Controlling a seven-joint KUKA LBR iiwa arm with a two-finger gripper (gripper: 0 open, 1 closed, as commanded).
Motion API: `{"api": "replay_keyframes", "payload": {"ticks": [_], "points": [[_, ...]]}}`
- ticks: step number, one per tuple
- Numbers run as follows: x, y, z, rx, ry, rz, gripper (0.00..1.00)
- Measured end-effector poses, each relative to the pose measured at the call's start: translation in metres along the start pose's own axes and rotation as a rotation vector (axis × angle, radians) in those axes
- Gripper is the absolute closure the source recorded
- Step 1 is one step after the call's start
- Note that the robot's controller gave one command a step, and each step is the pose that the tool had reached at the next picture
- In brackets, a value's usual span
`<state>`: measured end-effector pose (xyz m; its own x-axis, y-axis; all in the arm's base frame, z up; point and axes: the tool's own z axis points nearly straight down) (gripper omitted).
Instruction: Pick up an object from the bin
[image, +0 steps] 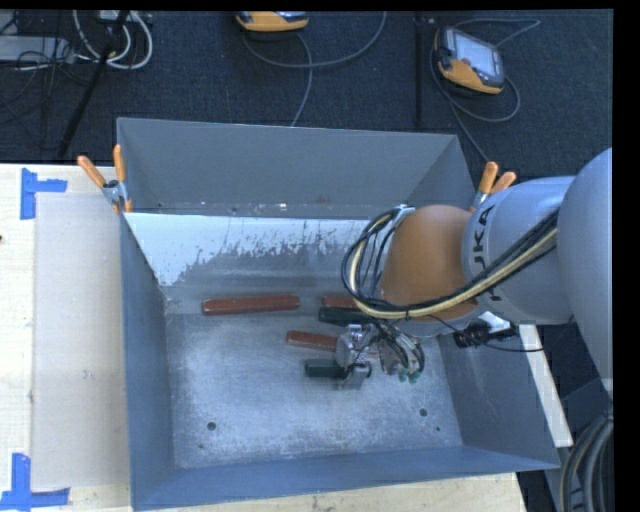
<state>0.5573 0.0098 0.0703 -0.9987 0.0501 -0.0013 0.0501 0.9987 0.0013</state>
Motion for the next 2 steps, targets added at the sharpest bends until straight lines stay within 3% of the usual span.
{"api": "replay_keyframes", "payload": {"ticks": [1,2], "points": [[-0.002,0.0,-0.072,0.0,-0.006,0.001,1.0],[-0.003,0.0,-0.088,0.001,-0.001,0.002,1.0]]}}
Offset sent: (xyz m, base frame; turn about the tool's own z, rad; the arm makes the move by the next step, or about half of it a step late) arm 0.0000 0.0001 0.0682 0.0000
